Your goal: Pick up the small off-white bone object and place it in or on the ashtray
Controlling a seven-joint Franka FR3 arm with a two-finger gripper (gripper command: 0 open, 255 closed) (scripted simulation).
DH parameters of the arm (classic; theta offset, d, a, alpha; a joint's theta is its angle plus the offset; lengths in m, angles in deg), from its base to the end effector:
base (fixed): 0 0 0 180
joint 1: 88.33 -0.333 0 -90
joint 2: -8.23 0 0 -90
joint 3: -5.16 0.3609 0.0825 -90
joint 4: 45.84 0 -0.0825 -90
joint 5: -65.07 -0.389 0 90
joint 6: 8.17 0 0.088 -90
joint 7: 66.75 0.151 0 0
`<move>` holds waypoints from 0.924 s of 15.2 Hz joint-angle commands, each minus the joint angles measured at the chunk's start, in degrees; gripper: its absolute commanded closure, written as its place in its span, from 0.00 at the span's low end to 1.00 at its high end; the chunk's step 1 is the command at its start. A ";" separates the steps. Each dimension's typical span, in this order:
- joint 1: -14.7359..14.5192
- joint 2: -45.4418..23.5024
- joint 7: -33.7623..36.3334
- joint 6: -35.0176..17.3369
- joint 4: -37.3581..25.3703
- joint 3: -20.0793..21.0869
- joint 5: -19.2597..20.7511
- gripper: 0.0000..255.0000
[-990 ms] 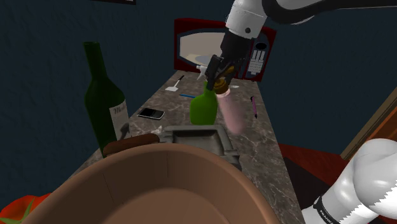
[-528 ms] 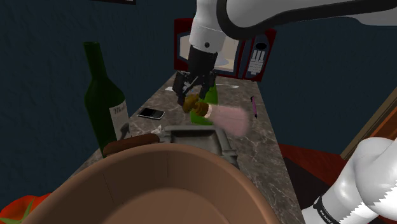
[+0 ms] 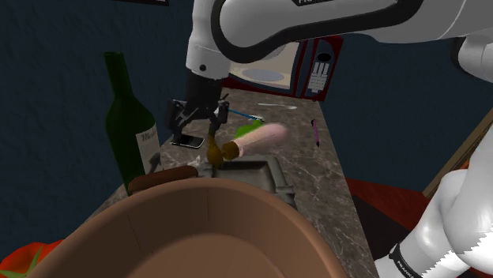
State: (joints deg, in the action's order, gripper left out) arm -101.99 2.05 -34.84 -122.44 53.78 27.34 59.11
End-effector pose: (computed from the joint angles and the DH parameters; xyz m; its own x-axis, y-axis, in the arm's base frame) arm 0.5063 0.3674 0.5258 0.9983 0.0225 0.0540 0.0328 -0.9794 -0.1991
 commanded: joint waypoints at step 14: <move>-1.81 -6.02 2.88 -5.05 -1.01 0.52 2.13 0.00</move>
State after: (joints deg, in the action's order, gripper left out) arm -103.80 -3.97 -31.96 -127.46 52.73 27.86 61.24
